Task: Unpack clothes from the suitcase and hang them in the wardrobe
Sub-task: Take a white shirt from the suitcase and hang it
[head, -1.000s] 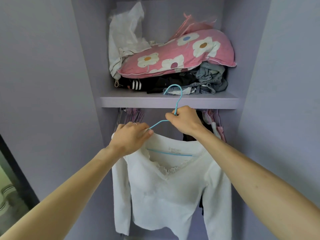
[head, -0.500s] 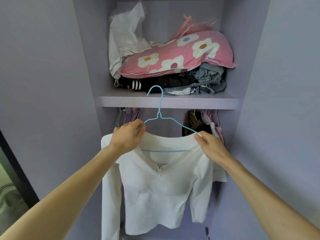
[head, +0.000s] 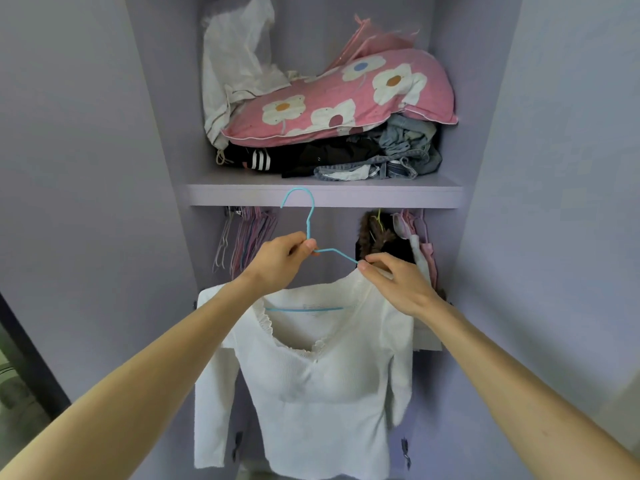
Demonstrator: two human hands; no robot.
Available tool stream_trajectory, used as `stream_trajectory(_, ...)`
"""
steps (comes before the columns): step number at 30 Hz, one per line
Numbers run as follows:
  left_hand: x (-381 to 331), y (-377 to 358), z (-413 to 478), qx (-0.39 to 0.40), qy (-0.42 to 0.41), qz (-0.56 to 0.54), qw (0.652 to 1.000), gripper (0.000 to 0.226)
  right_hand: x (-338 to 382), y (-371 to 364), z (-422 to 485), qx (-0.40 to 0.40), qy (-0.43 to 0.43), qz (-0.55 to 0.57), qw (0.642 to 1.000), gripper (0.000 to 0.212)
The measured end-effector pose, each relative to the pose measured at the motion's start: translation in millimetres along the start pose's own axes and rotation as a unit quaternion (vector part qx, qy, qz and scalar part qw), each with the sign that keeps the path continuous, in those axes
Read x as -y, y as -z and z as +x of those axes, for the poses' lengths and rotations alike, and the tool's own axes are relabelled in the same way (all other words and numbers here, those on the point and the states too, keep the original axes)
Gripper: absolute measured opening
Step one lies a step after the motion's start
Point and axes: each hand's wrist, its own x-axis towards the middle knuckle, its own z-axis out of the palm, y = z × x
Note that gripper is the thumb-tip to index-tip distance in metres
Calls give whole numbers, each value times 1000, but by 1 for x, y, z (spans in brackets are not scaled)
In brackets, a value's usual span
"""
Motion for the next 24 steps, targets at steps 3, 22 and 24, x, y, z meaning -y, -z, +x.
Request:
stream_trajectory(3, -4, -4, 0, -4, 4, -12, 1000, 30, -8, 7, -3, 20, -10, 29, 999, 26)
stream_trajectory(22, -15, -86, 49, 73, 107, 147, 981, 49, -70, -4, 2, -15, -124, 188, 974, 37)
stream_trajectory(24, -5, -83, 64, 110, 122, 203, 965, 63, -77, -11, 13, -15, -148, 164, 975, 32)
